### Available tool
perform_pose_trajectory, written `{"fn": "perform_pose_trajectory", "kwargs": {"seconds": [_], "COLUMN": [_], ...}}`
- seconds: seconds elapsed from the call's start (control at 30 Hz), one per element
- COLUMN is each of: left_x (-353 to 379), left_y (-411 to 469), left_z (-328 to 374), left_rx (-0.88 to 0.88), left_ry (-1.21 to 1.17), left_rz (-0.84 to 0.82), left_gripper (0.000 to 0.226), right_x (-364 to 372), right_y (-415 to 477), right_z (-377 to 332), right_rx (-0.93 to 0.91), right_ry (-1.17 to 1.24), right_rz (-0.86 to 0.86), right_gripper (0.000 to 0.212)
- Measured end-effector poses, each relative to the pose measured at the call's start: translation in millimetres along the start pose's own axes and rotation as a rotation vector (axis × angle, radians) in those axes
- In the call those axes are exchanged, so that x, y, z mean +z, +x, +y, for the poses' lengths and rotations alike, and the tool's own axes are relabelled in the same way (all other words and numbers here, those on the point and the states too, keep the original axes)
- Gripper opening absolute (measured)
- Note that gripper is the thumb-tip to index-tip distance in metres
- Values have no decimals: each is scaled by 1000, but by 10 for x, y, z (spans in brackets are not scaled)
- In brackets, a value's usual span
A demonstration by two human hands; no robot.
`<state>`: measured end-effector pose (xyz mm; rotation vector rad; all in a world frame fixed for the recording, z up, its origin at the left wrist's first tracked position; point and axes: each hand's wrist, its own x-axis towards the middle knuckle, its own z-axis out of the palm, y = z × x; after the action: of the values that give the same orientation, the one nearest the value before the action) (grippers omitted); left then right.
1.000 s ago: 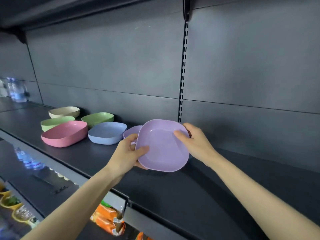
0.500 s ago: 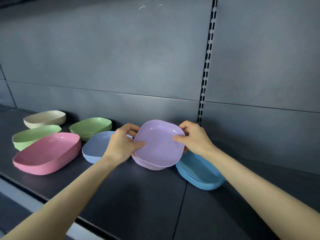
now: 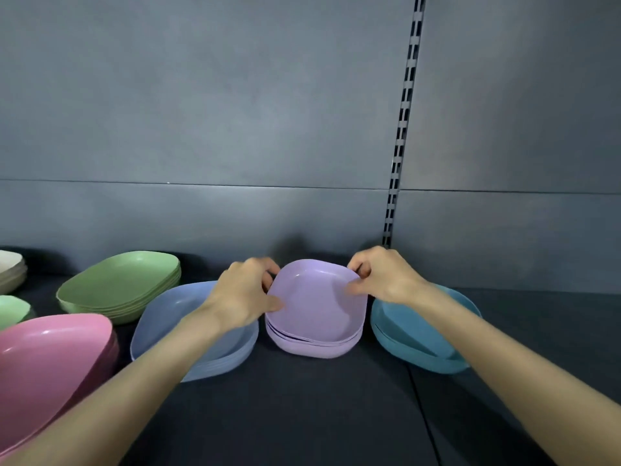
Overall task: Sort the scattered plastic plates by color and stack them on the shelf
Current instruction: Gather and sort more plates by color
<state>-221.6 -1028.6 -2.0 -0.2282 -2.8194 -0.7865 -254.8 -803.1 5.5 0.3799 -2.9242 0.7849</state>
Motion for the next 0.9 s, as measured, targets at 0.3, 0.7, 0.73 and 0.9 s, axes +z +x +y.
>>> {"fn": "perform_pose_trajectory", "kwargs": {"seconds": [0.3,0.7,0.73,0.9], "left_x": [23,-95,-94,-55], "left_y": [31,226,238,206], "left_z": [-22,794,928,1668], "left_rx": [72,455,493,668], "left_ry": [359,208,219,274], "left_rz": [-118,30,41,101], "left_gripper": [44,58,59,63], "right_x": [72,-808,-924,-1503], "right_y": [-60,-576,-655,-1166], "right_z": [-17,208,253,518], "right_rx": [48,77,94,167], "right_ry": [-240,-270,-290,-335], "right_rz": [-26,216,244,383], "right_gripper": [25,52,52,51]}}
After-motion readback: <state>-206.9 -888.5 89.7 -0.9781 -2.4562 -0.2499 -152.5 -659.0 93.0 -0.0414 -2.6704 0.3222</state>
